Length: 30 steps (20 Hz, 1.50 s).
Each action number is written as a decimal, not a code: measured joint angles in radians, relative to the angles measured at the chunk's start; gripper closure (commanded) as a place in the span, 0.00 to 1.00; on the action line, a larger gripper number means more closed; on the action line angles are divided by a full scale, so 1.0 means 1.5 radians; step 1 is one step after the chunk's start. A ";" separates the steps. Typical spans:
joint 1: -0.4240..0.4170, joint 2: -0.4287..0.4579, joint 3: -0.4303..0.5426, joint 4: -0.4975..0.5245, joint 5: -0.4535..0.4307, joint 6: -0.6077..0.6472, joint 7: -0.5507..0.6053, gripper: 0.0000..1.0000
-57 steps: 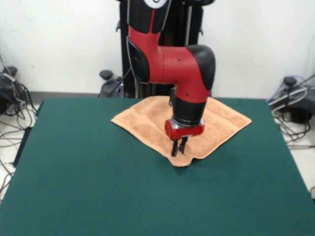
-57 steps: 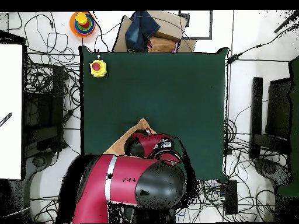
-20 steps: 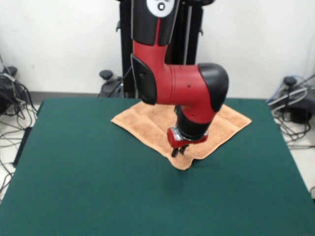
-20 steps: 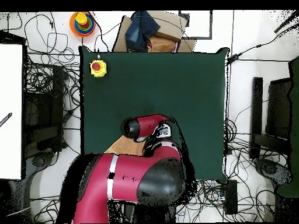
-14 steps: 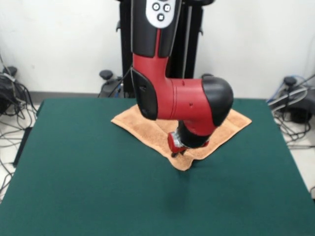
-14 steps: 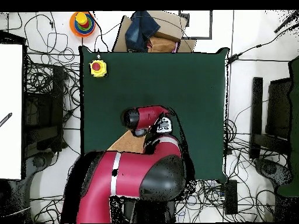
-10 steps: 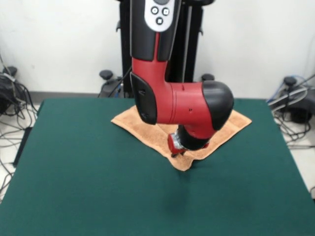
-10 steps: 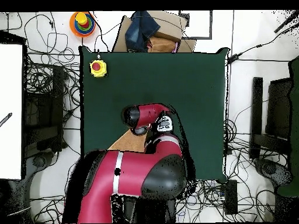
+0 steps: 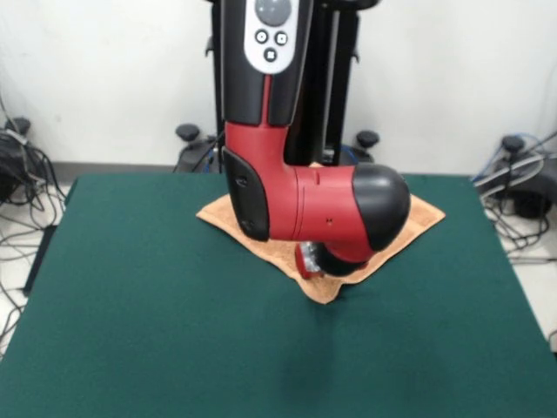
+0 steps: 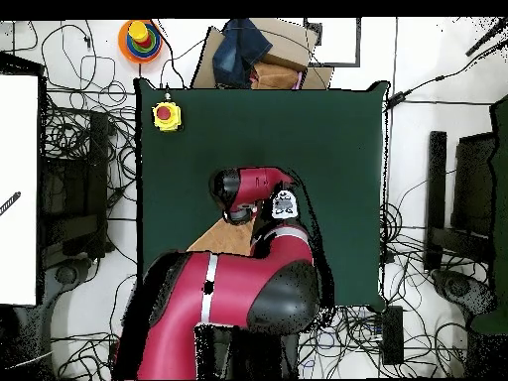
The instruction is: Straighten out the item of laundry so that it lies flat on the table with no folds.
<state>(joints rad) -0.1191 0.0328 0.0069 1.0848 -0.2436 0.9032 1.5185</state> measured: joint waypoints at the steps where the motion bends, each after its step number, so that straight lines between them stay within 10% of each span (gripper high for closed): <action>1: 0.001 0.004 0.000 -0.010 0.000 0.014 0.000 1.00; 17: 0.009 0.058 0.001 -0.123 0.000 0.156 0.000 1.00; 30: -0.001 0.012 0.003 -0.029 -0.001 0.046 0.000 1.00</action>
<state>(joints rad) -0.1203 0.0504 0.0111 1.0413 -0.2452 0.9722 1.5183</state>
